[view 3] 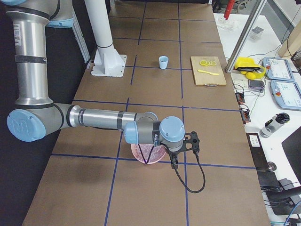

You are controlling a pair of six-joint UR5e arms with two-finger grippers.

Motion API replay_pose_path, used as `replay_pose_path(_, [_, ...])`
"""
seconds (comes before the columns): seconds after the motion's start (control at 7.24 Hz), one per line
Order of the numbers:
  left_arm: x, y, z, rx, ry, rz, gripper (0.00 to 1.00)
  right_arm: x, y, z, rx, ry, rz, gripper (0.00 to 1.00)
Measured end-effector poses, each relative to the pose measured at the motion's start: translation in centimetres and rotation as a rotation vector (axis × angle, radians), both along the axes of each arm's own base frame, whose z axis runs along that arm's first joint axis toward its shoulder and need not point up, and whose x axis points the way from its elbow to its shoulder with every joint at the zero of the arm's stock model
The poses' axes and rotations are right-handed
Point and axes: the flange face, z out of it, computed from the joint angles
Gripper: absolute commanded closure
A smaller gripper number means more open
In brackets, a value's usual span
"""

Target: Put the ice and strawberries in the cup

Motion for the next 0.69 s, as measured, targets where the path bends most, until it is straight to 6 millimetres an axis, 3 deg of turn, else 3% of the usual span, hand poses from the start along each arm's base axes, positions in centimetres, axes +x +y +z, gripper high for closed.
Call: replay_pose_path(0.69, [0.2,0.6,1.7,-0.072,-0.101,-0.041,0.0,0.0,0.1,0.3,-0.007,0.0,-0.001,0.01])
